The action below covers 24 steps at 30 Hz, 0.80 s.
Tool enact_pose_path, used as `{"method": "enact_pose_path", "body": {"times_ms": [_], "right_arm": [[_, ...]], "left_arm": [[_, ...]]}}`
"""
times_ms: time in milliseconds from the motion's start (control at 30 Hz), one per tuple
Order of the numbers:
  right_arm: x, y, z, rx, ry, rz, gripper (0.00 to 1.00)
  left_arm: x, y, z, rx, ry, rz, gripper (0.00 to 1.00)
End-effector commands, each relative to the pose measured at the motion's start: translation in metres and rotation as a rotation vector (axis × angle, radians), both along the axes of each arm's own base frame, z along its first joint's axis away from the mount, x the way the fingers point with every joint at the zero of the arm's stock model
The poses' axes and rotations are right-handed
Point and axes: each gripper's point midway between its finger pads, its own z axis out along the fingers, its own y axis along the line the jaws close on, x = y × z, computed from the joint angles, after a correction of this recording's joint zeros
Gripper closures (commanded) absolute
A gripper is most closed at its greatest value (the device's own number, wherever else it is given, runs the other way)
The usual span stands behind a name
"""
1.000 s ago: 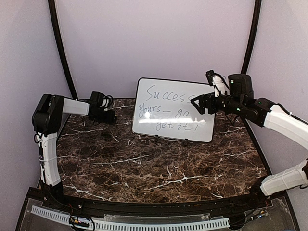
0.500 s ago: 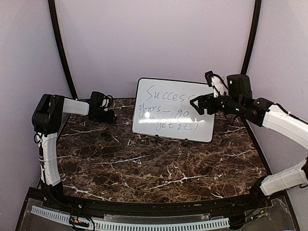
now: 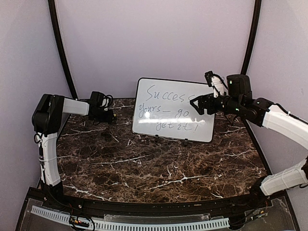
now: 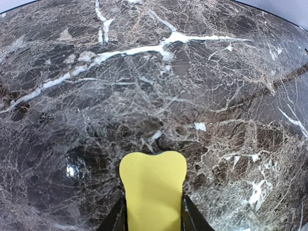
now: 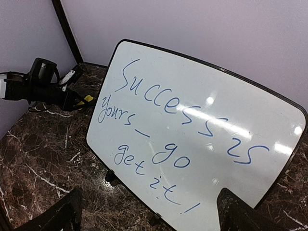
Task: Erase the whiteboard
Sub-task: Pick up the whiteboard eraser from the center of the board.
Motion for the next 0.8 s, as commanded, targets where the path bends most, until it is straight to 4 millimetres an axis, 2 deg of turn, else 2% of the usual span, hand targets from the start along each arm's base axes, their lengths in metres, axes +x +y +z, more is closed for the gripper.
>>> {"method": "enact_pose_path", "body": {"times_ms": [0, 200, 433, 767], "right_arm": [[0.005, -0.002, 0.000, -0.002, -0.016, -0.016, 0.06], [0.007, -0.005, 0.000, -0.010, -0.018, -0.036, 0.06], [0.018, -0.018, -0.002, -0.008, -0.008, -0.103, 0.05], [0.037, -0.050, -0.020, 0.025, 0.058, -0.231, 0.06]], "left_arm": [[0.002, 0.000, 0.010, 0.005, -0.027, -0.005, 0.65], [0.001, -0.003, 0.023, 0.004, -0.036, -0.006, 0.67], [-0.002, -0.009, 0.061, -0.042, -0.037, 0.030, 0.67], [-0.027, -0.023, 0.116, -0.111, -0.052, 0.041, 0.70]]}}
